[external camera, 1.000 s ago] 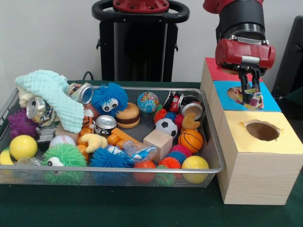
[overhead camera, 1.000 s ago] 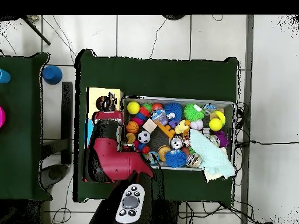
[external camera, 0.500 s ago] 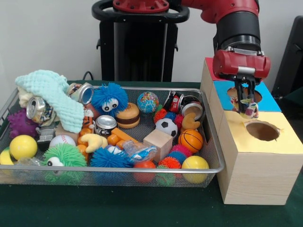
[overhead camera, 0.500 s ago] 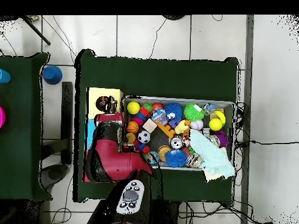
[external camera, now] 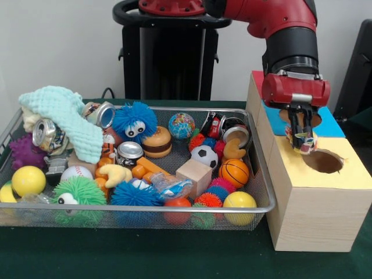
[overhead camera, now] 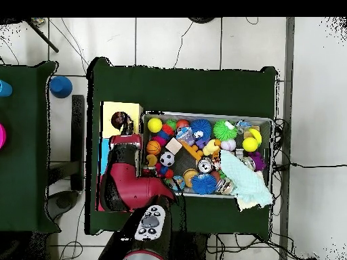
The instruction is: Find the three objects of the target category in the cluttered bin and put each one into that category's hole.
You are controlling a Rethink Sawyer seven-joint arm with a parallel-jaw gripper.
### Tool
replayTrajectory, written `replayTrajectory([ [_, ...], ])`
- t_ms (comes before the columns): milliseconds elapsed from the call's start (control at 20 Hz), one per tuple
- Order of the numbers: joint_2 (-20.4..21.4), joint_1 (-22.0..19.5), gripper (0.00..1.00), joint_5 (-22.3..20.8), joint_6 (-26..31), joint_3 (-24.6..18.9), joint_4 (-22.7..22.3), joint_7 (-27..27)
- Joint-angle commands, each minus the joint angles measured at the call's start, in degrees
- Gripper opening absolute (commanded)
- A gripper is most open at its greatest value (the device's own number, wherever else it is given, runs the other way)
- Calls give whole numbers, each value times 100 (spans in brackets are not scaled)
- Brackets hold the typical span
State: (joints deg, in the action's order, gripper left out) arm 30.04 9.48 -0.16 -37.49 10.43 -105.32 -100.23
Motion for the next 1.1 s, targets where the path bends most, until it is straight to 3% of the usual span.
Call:
replayTrajectory([
  [50,-227,-144,0,141,-57,-719,-112,-1579],
  [850,-330,28,0,293,-315,-677,24,-1436],
  [900,-526,16,0,307,-500,-689,71,-1479],
  [1100,-648,29,0,452,-614,-709,100,-1541],
])
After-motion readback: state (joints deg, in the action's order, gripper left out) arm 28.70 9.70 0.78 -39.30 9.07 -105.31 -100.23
